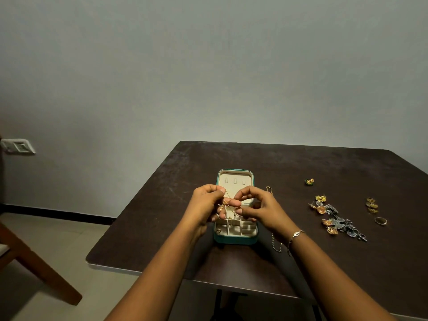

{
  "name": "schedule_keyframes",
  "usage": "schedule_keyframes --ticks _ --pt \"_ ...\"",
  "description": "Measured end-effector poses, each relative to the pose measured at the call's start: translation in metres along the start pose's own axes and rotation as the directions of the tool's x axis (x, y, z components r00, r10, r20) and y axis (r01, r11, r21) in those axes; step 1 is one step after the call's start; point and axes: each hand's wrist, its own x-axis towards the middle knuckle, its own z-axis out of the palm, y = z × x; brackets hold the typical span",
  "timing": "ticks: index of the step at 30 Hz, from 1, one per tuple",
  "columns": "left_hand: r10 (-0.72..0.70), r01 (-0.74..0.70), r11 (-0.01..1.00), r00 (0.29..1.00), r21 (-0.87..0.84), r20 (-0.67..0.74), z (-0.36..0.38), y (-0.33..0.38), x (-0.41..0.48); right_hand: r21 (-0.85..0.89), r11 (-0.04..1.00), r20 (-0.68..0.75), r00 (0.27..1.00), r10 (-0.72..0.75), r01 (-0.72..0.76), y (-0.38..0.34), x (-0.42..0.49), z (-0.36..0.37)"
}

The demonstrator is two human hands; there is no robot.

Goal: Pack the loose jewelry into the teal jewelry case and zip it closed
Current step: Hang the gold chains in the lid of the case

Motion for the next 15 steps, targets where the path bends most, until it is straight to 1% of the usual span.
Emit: schedule_keyframes --ticks 2,5,9,15 --pt "-0.005 0.005 1.0 1.0 0.008 -0.005 0.001 0.0 0.0 0.006 1.0 0.004 1.0 0.002 -0.002 0.002 0.002 0.001" --pt "-0.012 0.012 1.0 1.0 -0.024 -0.011 0.0 0.0 0.001 0.054 0.998 -0.003 1.0 0.013 -0.013 0.003 0.002 0.001" --pt "-0.012 0.012 0.999 1.0 -0.037 -0.024 -0.001 -0.001 0.003 0.058 0.998 -0.019 1.0 -0.014 0.016 0.0 0.002 -0.001" --pt "-0.047 0.047 0.999 0.998 0.006 -0.05 -0.002 -0.004 0.004 0.201 0.98 -0.103 0.994 0.023 -0.001 -0.009 0.004 -0.009"
